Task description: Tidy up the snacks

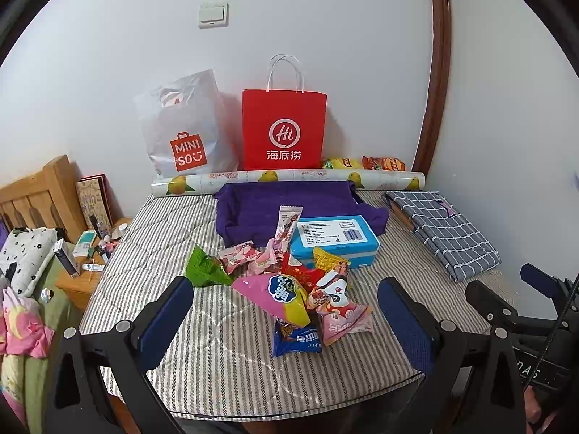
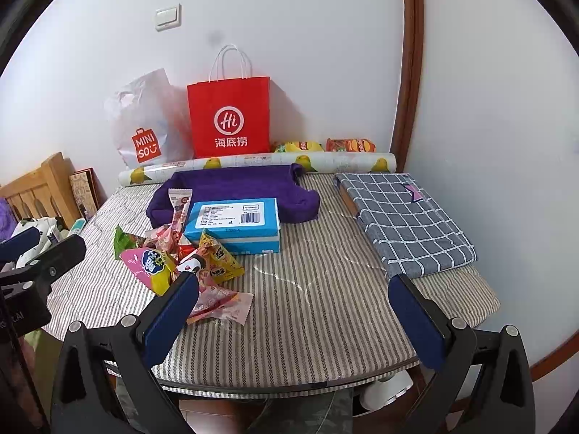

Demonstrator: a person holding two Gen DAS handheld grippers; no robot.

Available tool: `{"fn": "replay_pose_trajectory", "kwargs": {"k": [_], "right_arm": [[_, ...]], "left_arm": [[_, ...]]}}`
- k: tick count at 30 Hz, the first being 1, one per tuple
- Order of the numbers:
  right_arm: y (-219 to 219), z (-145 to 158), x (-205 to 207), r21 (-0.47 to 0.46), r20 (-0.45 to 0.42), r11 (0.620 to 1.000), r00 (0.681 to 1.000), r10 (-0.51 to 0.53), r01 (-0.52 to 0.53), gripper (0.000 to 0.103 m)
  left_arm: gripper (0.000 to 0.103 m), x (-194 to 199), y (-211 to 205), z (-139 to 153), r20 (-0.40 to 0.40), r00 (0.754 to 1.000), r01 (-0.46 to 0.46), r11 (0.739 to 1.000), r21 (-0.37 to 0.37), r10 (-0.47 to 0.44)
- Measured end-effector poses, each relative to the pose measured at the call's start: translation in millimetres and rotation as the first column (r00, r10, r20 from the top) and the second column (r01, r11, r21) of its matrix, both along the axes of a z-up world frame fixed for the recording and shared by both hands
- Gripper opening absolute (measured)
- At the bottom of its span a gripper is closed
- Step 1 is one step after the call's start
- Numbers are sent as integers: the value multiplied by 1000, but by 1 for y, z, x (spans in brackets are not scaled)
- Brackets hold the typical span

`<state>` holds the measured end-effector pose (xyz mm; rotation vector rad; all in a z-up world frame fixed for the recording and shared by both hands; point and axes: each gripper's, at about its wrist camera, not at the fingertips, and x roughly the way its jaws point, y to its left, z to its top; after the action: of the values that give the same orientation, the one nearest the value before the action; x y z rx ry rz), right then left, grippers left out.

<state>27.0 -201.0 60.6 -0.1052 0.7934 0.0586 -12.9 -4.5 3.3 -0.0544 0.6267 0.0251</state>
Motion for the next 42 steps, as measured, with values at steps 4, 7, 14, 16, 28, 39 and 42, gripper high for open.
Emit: {"fn": "replay_pose_trajectory", "kwargs": {"k": [4,7,14,16,28,39,42], "right_arm": [[1,1,-1,1,6,1000,1000,1,-1,103],[0,1,-2,1,6,1000,1000,0,0,103],[0,1,-1,0,6,1000,1000,0,0,103],[0,2,-2,0,6,1000,1000,1,-1,103],[3,1,-2,-10,6,1000,1000,4,-4,103],[7,-1,-3,-10,7,1000,1000,5,-5,103],[6,-1,-4,-11,9,1000,1000,5,-5,103]], "left_arm": [[103,-1,-4,1,4,1000,15,1000,1,-15],[103,-2,-7,0,0,1000,21,1000,20,-21],[103,-1,-5,0,-13,1000,22,1000,-8,-22],[103,0,-3,0,-15,1000,21,1000,-13,-21],[103,-3,-2,-1,-11,1000,11,1000,-13,-12],[103,-2,-2,-1,-11,1000,13,1000,-18,-13],[103,-2,-3,-2,-14,1000,15,1000,-19,-15]]}}
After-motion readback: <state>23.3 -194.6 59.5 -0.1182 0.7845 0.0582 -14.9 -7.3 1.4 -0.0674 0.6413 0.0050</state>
